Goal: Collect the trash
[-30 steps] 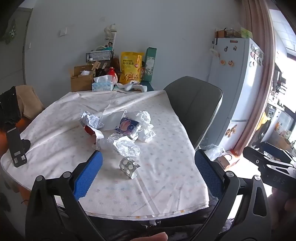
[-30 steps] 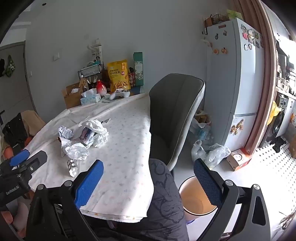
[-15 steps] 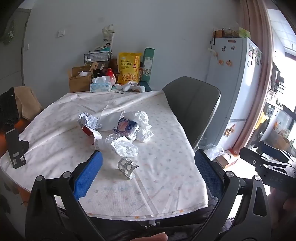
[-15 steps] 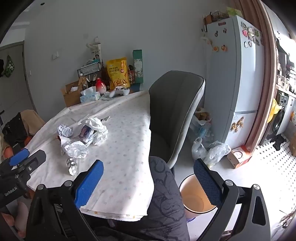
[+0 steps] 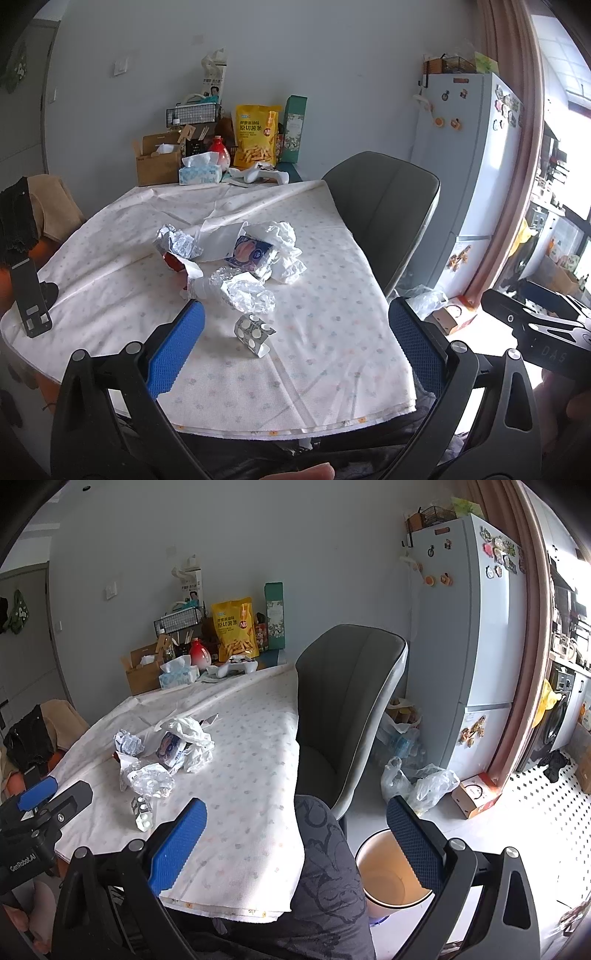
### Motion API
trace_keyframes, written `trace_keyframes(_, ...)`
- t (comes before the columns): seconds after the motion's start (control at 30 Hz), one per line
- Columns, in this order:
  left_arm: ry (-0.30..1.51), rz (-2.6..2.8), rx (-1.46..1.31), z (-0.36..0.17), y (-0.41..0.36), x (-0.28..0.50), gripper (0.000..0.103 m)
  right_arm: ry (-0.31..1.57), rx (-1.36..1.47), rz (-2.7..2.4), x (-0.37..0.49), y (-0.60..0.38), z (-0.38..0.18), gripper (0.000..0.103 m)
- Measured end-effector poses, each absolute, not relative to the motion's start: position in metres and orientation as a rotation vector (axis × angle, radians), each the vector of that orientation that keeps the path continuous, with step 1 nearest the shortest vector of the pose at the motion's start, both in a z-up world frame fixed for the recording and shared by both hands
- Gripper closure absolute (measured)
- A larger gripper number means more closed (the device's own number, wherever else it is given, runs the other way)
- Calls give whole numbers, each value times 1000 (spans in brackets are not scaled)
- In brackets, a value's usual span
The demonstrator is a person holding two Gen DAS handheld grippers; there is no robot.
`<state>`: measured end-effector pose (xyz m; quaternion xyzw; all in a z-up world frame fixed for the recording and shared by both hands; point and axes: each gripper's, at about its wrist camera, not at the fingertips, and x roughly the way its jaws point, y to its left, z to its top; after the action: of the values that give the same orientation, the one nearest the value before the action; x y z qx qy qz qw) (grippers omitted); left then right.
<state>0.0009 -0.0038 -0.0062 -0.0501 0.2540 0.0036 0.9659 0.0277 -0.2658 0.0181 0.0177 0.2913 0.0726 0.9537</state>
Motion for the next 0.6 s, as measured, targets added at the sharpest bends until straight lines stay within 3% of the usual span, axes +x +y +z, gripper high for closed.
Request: trace_keyframes(0.6,514,15,-105,-4,-4,1,4,588,46,145,27,-268,20,7)
